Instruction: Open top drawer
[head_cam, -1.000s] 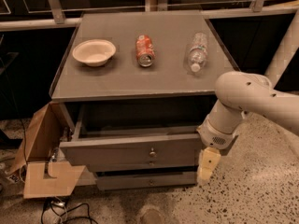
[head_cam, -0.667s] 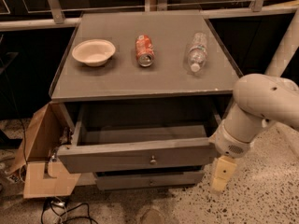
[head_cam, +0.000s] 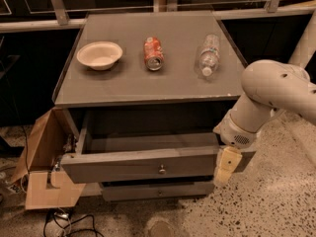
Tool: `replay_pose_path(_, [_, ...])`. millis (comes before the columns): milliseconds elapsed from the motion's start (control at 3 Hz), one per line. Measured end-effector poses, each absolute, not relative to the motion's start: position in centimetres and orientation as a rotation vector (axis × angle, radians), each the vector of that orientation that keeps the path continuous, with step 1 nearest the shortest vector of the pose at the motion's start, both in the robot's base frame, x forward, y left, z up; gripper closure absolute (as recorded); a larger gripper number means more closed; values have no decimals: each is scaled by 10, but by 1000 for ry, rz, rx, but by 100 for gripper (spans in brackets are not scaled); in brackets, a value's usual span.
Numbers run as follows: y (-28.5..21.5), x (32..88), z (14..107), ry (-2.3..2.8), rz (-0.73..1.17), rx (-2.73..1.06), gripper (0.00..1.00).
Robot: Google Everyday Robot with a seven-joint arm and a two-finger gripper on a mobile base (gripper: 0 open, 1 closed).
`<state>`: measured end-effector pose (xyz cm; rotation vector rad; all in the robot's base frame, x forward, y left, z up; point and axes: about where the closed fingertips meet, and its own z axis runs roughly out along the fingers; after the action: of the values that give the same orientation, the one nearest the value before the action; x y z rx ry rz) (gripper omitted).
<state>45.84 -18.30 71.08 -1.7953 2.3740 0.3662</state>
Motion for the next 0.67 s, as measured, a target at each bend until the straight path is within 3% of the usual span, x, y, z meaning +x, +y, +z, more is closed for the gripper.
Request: replay_pose_path(667, [-171, 457, 677, 2402, 415, -1844, 0])
